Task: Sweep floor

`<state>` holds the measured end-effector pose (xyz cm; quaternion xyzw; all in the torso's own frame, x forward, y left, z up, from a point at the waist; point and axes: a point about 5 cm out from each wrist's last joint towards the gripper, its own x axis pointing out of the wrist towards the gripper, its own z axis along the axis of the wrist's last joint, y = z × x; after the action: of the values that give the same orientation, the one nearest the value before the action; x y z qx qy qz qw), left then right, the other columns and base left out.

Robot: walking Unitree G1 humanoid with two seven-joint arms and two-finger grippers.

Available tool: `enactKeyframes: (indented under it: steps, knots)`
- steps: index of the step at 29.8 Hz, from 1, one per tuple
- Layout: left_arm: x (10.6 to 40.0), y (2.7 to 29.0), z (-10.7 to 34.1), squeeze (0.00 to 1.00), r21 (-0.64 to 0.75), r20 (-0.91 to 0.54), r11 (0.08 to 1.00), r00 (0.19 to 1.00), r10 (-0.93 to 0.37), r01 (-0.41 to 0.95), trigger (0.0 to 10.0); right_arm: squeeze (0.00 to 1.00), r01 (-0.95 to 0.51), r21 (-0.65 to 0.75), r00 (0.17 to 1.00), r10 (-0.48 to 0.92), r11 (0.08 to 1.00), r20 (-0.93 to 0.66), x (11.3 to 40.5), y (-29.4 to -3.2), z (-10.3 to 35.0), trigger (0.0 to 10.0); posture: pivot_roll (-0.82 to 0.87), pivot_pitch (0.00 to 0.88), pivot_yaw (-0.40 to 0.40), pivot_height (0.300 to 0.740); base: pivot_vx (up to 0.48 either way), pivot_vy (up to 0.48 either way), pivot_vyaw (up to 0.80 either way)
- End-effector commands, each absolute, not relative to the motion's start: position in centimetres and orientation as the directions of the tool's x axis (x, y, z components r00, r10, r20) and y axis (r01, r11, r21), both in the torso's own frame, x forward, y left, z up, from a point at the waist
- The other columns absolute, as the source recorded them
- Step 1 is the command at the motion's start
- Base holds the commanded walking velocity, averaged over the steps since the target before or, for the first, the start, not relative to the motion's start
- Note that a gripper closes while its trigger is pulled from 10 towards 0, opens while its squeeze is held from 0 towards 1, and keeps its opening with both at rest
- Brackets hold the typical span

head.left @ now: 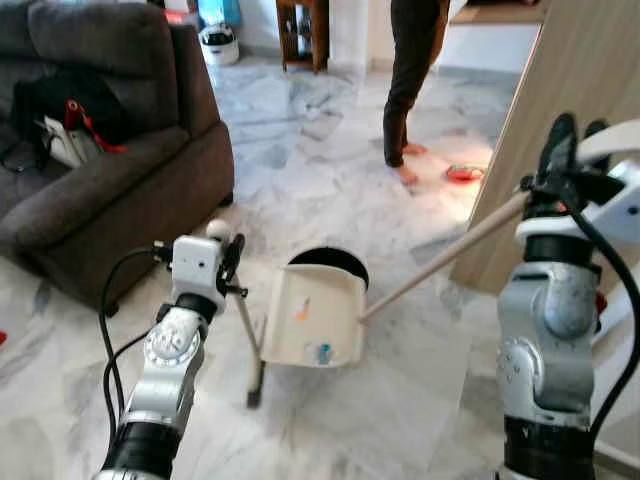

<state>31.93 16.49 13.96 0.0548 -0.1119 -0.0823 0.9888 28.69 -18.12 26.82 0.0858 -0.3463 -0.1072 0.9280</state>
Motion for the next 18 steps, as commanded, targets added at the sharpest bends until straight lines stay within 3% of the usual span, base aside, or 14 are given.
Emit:
enactKeyframes:
  steps: [1, 18]
  knots:
    - [32.0, 17.2, 15.3, 0.0, 0.159, 0.275, 0.98, 0.948, -0.159, 0.118, 10.0, 0.0, 0.088, 0.273, 0.666, -0.26, 0.958, 0.699, 27.9, -17.4, 29.1, 10.0, -0.04, 0.01, 0.048, 0.74, 0.375, 0.0, 0.0]
    - [31.8, 17.6, 15.3, 0.0, 0.163, 0.274, 0.98, 0.949, -0.155, 0.113, 10.0, 0.0, 0.053, 0.281, 0.674, -0.242, 0.958, 0.698, 28.0, -16.3, 29.4, 10.0, -0.03, 0.017, 0.049, 0.74, 0.374, 0.0, 0.0]
